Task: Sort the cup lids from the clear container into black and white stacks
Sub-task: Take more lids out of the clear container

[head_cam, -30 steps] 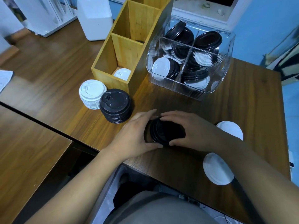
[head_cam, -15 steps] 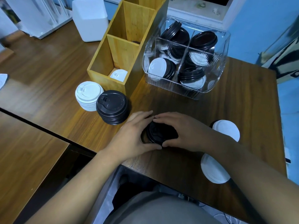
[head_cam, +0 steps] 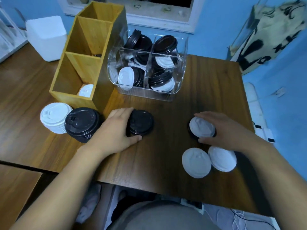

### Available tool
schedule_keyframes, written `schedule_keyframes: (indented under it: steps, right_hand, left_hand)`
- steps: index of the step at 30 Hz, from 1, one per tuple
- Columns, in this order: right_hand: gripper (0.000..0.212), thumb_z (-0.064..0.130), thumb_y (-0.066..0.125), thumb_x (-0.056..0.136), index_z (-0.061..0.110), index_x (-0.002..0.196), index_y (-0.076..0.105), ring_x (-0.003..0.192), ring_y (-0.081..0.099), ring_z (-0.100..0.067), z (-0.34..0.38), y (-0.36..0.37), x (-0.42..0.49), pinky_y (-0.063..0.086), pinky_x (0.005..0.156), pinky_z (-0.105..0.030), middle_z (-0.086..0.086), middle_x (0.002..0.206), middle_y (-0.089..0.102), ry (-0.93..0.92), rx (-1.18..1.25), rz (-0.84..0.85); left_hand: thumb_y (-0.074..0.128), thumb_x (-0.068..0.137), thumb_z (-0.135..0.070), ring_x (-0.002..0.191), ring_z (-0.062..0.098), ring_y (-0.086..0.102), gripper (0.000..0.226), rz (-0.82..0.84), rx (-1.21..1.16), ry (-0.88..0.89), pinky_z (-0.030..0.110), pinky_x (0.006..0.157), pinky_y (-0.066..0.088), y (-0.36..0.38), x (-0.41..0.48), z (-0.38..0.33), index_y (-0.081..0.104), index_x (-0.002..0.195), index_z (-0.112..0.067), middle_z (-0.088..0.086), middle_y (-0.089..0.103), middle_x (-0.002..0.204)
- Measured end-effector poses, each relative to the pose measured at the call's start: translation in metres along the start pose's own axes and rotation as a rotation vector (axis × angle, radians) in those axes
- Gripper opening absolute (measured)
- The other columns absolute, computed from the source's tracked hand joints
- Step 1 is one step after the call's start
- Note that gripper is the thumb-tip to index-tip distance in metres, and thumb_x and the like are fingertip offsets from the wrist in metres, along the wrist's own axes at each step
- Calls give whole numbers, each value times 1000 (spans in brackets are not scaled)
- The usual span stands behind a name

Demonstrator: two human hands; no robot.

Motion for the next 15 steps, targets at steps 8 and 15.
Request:
schedule_keyframes:
  steps: [8,15]
  right_hand:
    - [87,43,80,80,39,151,29,142,29,-9,1,-3,-18,28,112,-34,16,157,32,-33,75,-188]
    - [86,50,81,76,44,146,31,134,38,-4,-24,11,-62,36,104,-27,21,151,38,28,130,-216]
  left_hand:
    - [80,82,-52,131,17,47,70,-135,-116,249,30,113,38,23,-17,-83,60,137,-15,-3,56,136]
    - [66,70,-83,135,10,38,95,119,-101,328,31,109,33,77,-26,-131,46,146,-31,-12,48,144]
Point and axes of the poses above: each hand's wrist, its own x-axis towards the middle knuckle, its own y-axis out of the palm, z = x × y, the point moved 1 cm from there along x, towards the middle knuckle
